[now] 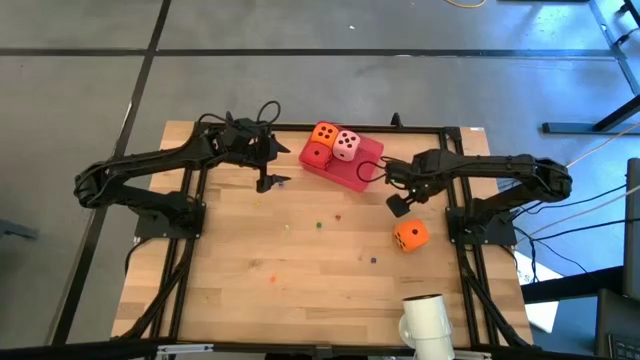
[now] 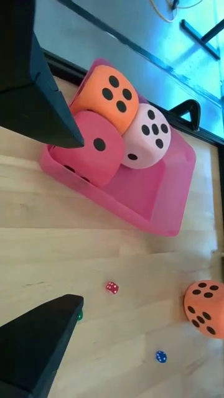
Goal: Pick & Place Dice
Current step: Put the large orange die into the red bin
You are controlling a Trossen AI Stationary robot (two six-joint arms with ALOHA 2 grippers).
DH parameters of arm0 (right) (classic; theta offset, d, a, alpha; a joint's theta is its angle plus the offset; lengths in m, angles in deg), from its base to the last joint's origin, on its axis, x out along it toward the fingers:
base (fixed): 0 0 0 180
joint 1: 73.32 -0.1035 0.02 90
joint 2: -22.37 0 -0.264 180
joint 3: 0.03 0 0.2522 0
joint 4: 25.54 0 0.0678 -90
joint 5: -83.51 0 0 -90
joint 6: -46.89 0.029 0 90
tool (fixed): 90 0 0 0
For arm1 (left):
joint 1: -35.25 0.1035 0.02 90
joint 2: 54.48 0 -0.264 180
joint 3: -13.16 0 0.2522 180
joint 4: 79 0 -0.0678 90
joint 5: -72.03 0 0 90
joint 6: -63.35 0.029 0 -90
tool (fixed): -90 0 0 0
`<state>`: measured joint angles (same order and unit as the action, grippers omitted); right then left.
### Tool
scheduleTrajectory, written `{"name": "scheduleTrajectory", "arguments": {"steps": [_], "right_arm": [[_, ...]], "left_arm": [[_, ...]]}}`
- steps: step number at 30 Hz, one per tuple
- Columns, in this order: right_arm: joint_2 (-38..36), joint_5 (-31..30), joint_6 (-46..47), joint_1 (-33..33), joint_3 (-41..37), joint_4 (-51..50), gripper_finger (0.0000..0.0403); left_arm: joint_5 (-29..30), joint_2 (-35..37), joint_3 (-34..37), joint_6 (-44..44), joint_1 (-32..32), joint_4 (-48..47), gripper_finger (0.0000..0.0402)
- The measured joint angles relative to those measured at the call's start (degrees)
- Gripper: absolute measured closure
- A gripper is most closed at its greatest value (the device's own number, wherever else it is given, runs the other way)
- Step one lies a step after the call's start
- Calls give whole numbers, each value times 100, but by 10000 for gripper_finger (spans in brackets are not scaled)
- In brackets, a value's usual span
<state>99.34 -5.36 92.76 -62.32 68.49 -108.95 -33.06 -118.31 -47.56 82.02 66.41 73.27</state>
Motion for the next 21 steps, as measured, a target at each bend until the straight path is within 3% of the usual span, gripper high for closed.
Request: {"name": "scheduleTrajectory", "arguments": {"steps": [4, 12, 21], "right_arm": [[0, 366, 151, -179, 0, 0, 25], [0, 293, 729, -906, 0, 2, 25], [0, 153, 1266, -1262, -2, 29, 25]], "left_arm": [[2, 0, 0, -111, 0, 0, 2], [2, 0, 0, -150, 0, 0, 2], [2, 0, 0, -150, 0, 2, 2]]}}
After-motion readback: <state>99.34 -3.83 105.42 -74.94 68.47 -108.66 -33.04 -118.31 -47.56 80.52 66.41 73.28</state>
